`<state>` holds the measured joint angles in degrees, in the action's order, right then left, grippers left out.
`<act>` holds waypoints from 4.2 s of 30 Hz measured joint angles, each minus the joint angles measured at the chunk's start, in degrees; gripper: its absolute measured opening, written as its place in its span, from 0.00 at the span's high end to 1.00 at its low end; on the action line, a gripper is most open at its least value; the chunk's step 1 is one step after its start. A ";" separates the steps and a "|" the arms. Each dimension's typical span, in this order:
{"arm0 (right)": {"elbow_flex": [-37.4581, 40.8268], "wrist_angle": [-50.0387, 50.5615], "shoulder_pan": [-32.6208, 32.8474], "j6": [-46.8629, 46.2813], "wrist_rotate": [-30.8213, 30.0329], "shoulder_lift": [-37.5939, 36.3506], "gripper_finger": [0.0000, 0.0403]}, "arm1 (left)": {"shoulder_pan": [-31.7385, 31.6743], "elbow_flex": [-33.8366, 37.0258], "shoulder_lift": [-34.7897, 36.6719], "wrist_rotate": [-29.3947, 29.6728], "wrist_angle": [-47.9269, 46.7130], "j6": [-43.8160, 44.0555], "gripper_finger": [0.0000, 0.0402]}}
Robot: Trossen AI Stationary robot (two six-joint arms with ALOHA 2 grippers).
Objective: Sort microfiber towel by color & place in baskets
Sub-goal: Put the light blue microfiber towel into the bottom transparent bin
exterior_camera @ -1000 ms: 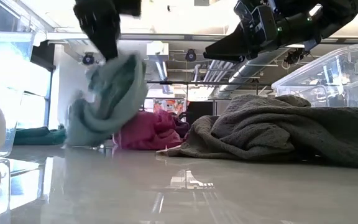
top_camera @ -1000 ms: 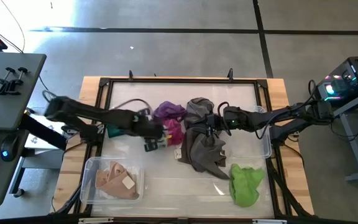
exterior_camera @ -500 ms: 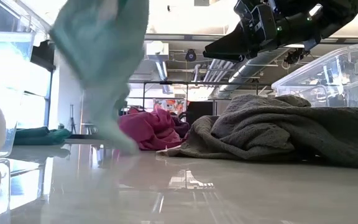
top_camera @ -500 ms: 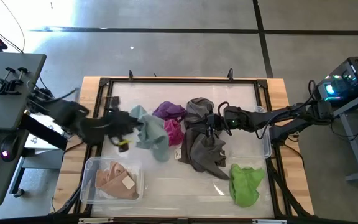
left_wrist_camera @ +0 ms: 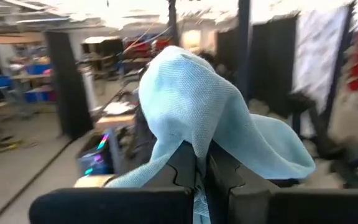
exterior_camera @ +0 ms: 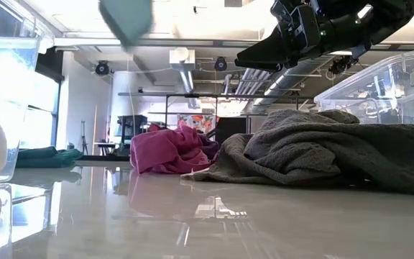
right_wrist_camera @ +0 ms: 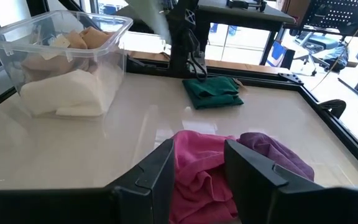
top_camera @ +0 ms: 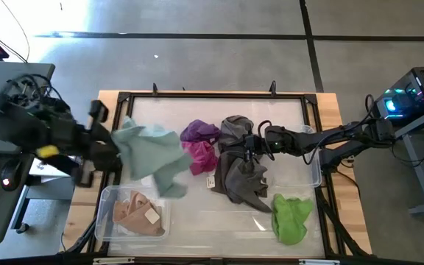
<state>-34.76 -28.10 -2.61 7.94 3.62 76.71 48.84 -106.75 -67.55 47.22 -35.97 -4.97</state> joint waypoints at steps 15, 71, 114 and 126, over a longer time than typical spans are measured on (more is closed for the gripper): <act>0.00 -1.79 0.00 0.03 0.00 -0.02 0.67 | 11.20 -9.78 -4.64 10.47 -1.90 16.88 0.99; 0.00 -4.34 0.00 1.08 0.00 -0.02 0.67 | 18.97 -1.28 -4.70 -20.85 -53.91 106.43 0.99; 0.00 -4.44 -0.04 2.61 0.00 -0.02 0.67 | 14.47 33.84 9.44 -33.10 -42.49 115.81 0.99; -0.02 -6.01 -0.04 2.61 0.00 -0.02 0.67 | 2.24 48.07 6.30 -42.26 -20.13 97.90 0.99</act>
<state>-34.78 -34.11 -2.66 10.55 3.62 76.69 51.07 -58.68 -61.25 4.96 -56.10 92.93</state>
